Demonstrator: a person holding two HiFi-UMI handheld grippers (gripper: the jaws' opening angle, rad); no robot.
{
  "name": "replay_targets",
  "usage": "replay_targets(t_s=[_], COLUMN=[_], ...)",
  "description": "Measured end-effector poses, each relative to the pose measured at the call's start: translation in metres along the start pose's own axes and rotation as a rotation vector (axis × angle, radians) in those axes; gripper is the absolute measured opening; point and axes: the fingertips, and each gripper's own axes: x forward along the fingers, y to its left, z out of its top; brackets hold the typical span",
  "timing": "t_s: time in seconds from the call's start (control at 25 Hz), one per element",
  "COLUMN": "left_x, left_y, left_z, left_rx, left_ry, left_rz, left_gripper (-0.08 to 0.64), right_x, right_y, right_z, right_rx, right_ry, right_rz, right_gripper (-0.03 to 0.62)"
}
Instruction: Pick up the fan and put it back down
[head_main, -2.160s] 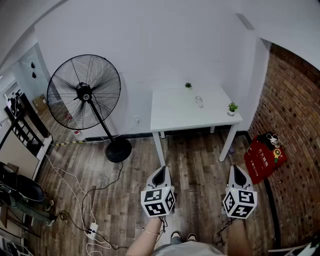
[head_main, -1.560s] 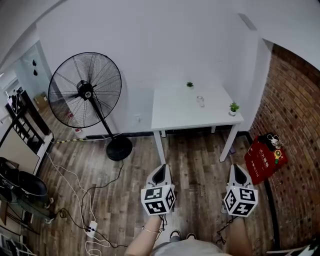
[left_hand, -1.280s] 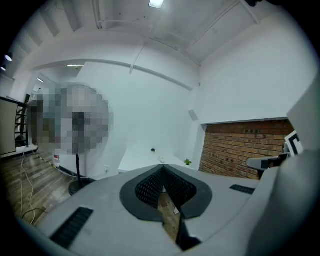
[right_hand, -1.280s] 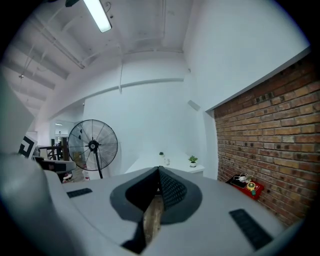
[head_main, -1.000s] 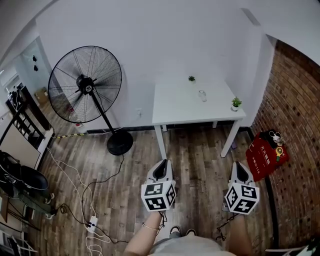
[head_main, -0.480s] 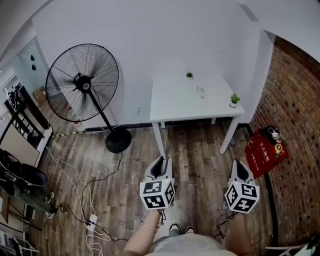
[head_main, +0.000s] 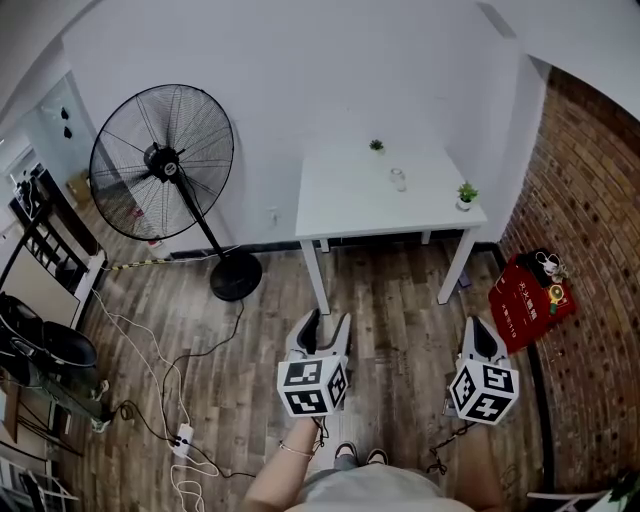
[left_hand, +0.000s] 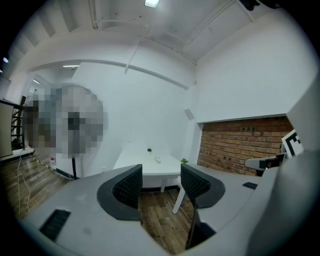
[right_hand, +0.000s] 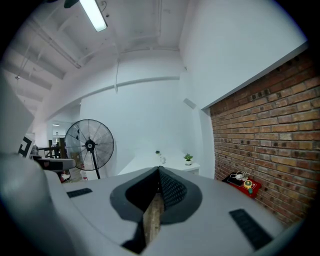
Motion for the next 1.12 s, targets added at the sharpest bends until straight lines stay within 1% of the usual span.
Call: replay_targets(t_s=[0.28, 0.64, 0.76, 0.88, 1.0, 1.12], left_x=[0.0, 0.007, 0.019, 0.037, 0.062, 0.092], left_y=[-0.01, -0.018, -0.021, -0.025, -0.025, -0.017], left_z=[-0.008, -0.018, -0.019, -0.014, -0.011, -0.005], left_rx=[0.019, 0.013, 0.016, 0.023, 0.026, 0.017], left_ry=[0.022, 0.04, 0.05, 0.042, 0.034, 0.025], left_rz=[0.03, 0.056, 0.051, 0.037, 0.02, 0.01], left_gripper=[0.227, 0.227, 0.227, 0.227, 0.227, 0.227], right_x=[0.0, 0.003, 0.008, 0.019, 0.037, 0.063], right_y=[-0.019, -0.046, -0.052, -0.059, -0.068, -0.07], right_z=[-0.002, -0.017, -0.019, -0.018, -0.015, -0.007], right_rx=[0.013, 0.045, 0.049, 0.049, 0.052, 0.043], right_ry=[0.004, 0.034, 0.044, 0.045, 0.038, 0.026], right_rz=[0.006, -0.002, -0.007, -0.017, -0.035, -0.05], right_gripper=[0.002, 0.002, 0.002, 0.002, 0.002, 0.002])
